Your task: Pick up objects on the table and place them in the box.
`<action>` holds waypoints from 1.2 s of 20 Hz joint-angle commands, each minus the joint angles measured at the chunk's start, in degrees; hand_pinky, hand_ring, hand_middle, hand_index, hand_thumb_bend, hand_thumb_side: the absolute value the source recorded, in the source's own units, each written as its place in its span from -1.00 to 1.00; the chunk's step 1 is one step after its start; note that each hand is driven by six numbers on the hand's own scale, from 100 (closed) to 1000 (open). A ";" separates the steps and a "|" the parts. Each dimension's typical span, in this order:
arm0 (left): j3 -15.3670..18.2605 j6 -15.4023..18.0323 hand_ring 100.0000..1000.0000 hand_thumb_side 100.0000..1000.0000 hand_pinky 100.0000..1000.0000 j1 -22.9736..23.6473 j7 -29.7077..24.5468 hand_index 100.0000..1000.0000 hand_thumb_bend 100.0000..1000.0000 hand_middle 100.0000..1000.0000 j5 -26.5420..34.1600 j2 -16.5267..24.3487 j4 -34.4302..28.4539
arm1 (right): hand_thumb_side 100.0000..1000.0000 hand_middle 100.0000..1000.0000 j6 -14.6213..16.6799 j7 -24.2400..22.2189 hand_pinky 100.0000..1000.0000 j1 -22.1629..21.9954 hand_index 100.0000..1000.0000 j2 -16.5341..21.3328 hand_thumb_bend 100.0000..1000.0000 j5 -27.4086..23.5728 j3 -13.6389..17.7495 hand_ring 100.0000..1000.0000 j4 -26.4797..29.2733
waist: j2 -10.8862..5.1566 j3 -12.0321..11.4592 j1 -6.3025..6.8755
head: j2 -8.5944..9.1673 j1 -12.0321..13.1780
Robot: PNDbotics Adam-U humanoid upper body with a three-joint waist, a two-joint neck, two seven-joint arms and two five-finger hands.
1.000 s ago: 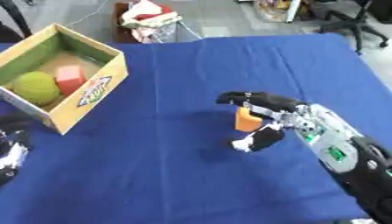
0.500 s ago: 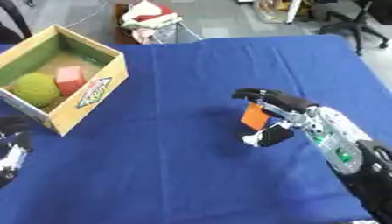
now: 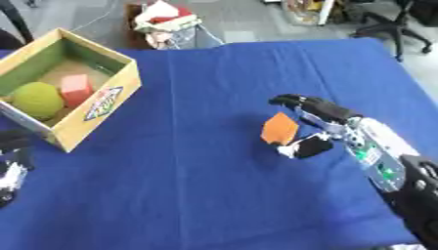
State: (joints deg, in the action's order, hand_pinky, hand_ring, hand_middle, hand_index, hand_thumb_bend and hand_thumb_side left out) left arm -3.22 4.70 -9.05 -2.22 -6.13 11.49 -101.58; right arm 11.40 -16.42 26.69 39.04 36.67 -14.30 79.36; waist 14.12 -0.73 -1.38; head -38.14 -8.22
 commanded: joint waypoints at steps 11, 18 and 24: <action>0.30 0.01 0.53 -0.44 -0.01 -0.47 0.05 0.56 -0.77 0.45 -0.11 0.69 -0.70 | -0.43 0.38 0.39 7.58 0.58 2.03 0.72 -0.37 -0.62 2.03 1.18 0.58 -3.58 | -0.76 0.16 0.10 | 0.88 -0.33; 0.32 0.01 0.53 -0.44 -0.01 -0.37 0.07 0.56 -0.77 0.45 -0.08 0.69 -0.66 | -0.47 0.30 0.11 8.74 0.56 4.50 0.65 -0.65 -0.67 -1.05 0.71 0.57 -1.03 | -0.88 0.08 -0.11 | 0.78 -0.38; -0.04 0.07 0.53 -0.44 -0.01 -0.51 -0.27 0.56 -0.77 0.45 0.01 0.68 -0.66 | -0.50 0.32 1.56 5.97 0.59 13.79 0.67 -2.14 -0.66 -1.96 -1.71 0.57 0.58 | -1.17 -0.31 -0.10 | 0.72 -0.76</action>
State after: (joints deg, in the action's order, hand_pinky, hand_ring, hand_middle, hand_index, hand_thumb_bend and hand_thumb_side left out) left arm -3.27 4.72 -9.05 -2.31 -6.13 11.49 -101.43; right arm 12.56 -9.87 39.16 36.17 35.08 -15.98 78.68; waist 14.08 -1.08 -1.52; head -37.94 -8.72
